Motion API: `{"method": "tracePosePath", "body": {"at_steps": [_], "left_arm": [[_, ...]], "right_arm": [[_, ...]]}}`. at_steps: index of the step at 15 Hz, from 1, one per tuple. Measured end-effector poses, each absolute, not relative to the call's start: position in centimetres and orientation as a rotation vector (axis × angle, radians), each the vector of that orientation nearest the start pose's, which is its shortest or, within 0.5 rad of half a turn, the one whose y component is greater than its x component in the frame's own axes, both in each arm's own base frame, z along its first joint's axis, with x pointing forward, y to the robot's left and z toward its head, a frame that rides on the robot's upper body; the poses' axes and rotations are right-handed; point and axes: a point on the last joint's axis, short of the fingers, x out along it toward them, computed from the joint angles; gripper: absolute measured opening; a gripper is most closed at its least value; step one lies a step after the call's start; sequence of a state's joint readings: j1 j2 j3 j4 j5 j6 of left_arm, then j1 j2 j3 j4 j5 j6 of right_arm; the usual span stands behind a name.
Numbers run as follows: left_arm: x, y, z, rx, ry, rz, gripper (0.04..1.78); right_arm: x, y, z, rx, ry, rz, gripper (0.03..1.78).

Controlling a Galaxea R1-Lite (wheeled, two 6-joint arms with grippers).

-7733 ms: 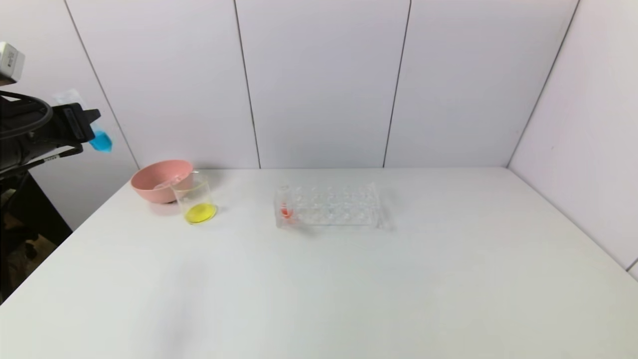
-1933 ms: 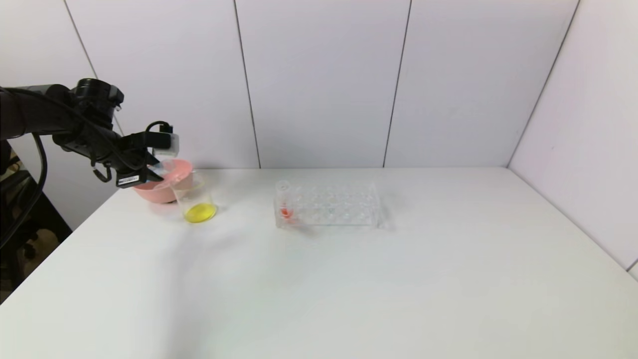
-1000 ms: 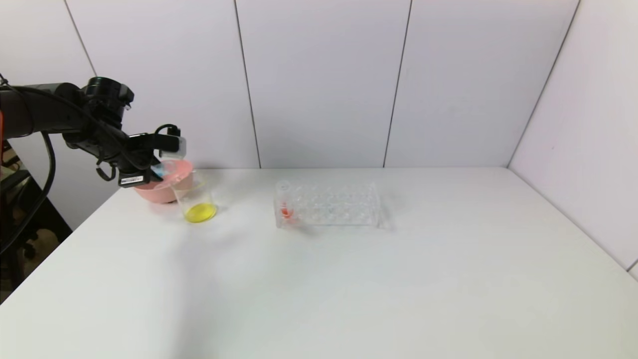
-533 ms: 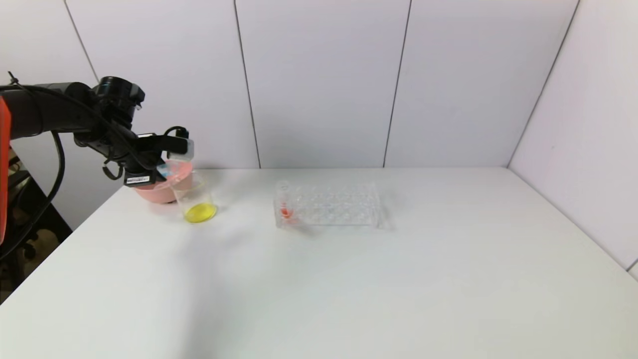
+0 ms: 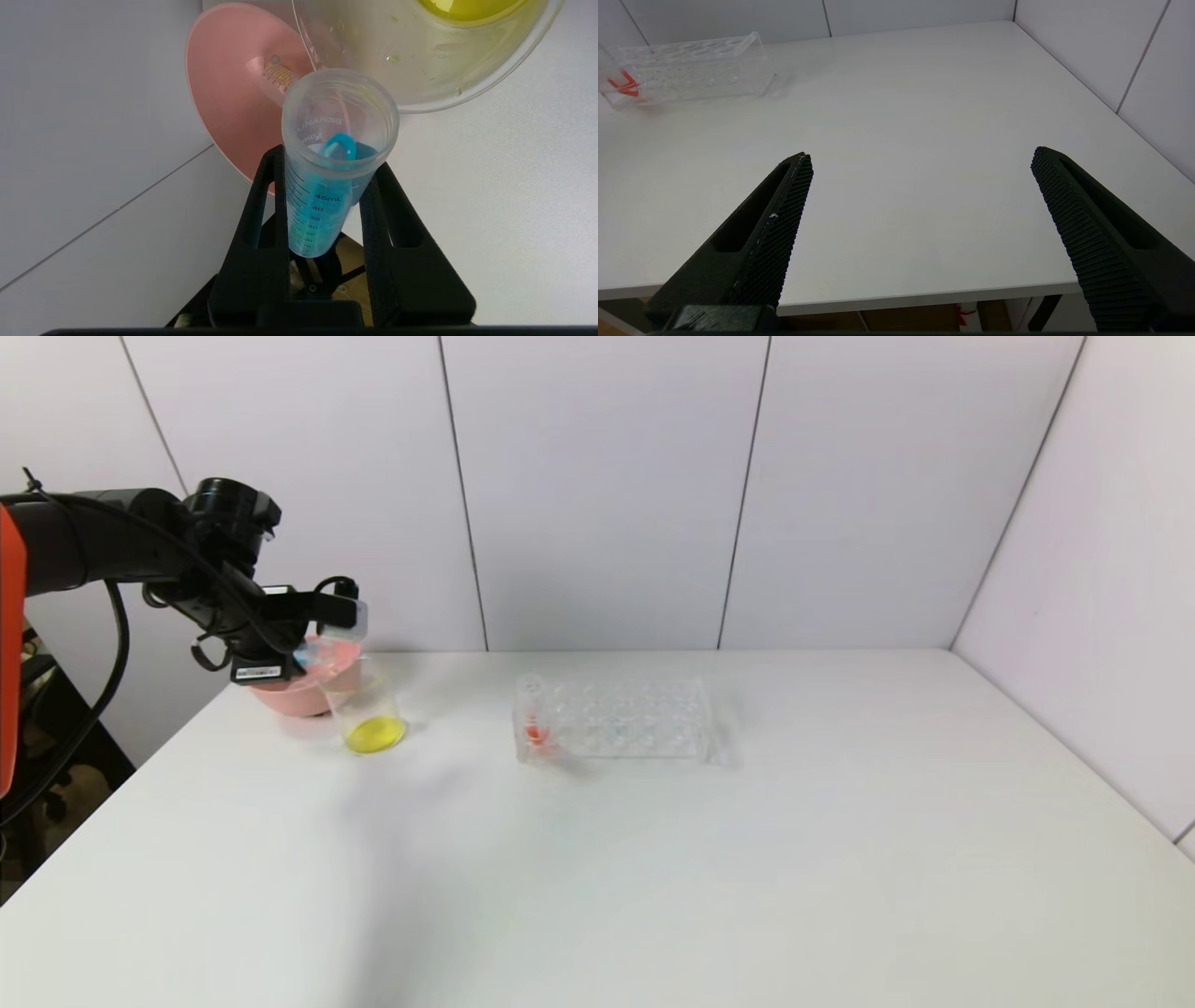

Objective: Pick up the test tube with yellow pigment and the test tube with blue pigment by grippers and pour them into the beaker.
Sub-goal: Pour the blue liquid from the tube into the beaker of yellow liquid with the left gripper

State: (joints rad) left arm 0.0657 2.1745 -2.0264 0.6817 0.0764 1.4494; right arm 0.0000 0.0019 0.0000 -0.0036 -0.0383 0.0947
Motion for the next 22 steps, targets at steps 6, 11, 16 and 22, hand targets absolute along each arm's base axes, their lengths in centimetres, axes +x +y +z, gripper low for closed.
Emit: {"method": "tracePosePath", "body": {"at_steps": [6,11,16,22], "left_arm": [[42.16,2.63,22.10,1.383,0.804,-0.464,0.45],[42.10,2.30,22.25,1.394,0.809,-0.455,0.45],[42.07,2.18,22.26,1.398,0.817,-0.449,0.45],[42.14,2.08,22.17,1.408,0.832,-0.434,0.45]], "right_arm": [[-2.27,-0.09,7.59,0.095,-0.003,-0.038,1.71],[-2.27,-0.09,7.59,0.095,-0.004,-0.038,1.71],[-2.27,-0.09,7.59,0.095,-0.004,-0.038,1.71],[-2.27,-0.09,7.59,0.095,-0.003,-0.038,1.71]]}}
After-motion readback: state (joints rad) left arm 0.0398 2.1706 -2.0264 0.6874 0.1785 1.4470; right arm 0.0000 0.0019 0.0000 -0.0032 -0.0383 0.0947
